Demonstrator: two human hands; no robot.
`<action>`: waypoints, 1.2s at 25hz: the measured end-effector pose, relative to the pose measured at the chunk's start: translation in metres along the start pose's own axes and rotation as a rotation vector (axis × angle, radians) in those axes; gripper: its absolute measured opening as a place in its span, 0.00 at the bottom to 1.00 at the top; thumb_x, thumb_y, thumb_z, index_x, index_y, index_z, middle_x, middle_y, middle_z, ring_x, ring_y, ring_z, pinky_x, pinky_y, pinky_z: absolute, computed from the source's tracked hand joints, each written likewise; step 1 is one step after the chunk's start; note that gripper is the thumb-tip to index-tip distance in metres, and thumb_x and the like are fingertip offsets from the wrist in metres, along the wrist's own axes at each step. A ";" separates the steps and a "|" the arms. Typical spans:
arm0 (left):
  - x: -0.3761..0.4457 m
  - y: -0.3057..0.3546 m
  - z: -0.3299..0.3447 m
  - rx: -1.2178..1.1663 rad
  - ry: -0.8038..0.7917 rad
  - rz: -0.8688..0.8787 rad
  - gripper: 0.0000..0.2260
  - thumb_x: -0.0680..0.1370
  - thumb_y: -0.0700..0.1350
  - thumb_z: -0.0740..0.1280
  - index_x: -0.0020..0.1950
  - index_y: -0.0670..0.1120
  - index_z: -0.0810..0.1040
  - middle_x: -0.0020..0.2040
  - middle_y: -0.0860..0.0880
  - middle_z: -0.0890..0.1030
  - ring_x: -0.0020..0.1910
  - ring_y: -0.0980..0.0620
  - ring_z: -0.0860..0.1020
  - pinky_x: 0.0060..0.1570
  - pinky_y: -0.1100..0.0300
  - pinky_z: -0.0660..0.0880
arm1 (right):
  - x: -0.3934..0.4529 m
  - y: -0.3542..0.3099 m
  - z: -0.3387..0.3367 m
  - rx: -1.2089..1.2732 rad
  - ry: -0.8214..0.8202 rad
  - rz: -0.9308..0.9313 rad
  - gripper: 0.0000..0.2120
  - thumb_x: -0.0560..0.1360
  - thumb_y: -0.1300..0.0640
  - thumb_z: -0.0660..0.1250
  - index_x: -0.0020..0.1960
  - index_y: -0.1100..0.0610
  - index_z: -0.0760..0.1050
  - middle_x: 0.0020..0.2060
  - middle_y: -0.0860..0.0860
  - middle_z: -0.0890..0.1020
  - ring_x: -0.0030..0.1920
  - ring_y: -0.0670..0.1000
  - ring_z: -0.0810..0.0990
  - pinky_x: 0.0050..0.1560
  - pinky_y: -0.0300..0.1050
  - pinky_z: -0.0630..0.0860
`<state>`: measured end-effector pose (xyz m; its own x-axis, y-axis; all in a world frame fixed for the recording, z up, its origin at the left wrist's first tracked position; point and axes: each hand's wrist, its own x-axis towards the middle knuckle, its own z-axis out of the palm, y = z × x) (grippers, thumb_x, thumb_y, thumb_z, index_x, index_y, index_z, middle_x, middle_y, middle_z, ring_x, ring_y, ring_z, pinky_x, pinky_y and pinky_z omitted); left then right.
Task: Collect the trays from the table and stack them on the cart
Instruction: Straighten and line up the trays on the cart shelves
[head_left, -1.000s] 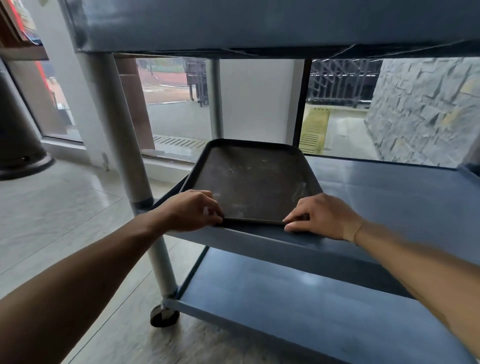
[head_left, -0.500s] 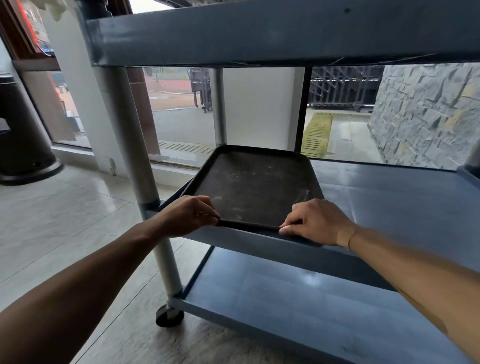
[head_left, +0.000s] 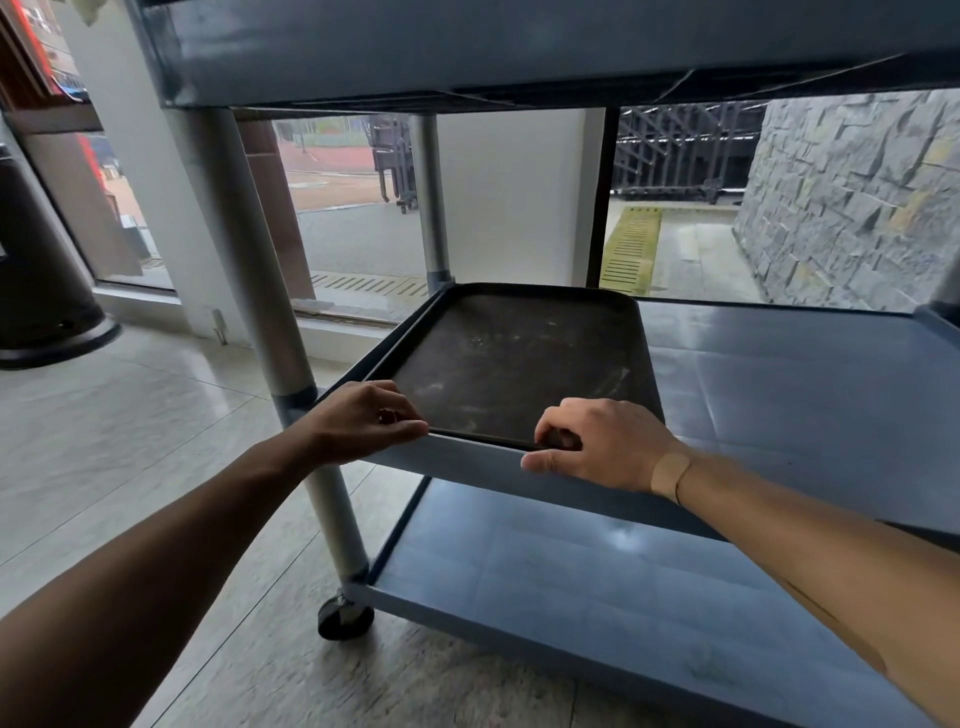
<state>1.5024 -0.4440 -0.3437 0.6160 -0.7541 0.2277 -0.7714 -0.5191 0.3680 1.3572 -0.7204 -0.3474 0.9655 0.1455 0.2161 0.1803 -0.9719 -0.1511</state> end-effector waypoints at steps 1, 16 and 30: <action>-0.003 -0.002 -0.001 0.022 -0.003 0.012 0.13 0.72 0.60 0.70 0.48 0.54 0.85 0.44 0.56 0.79 0.43 0.59 0.78 0.44 0.59 0.76 | 0.002 -0.003 0.002 -0.026 0.002 -0.006 0.29 0.67 0.24 0.52 0.50 0.45 0.75 0.41 0.42 0.75 0.41 0.46 0.75 0.39 0.42 0.68; -0.023 -0.028 0.000 0.405 0.227 0.194 0.19 0.73 0.66 0.65 0.43 0.49 0.78 0.42 0.55 0.76 0.43 0.52 0.76 0.34 0.61 0.69 | 0.013 -0.047 0.017 -0.027 0.119 -0.017 0.16 0.76 0.42 0.64 0.52 0.53 0.80 0.48 0.48 0.78 0.47 0.52 0.78 0.45 0.45 0.72; -0.029 -0.026 0.009 0.468 0.288 0.174 0.21 0.75 0.65 0.61 0.43 0.48 0.77 0.41 0.51 0.76 0.42 0.49 0.74 0.37 0.57 0.73 | 0.019 -0.041 0.006 -0.088 0.051 -0.106 0.16 0.75 0.40 0.63 0.50 0.50 0.81 0.47 0.46 0.79 0.46 0.51 0.79 0.44 0.43 0.69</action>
<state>1.5031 -0.4122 -0.3675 0.4420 -0.7380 0.5099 -0.8129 -0.5699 -0.1202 1.3697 -0.6762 -0.3426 0.9307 0.2404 0.2758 0.2610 -0.9645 -0.0400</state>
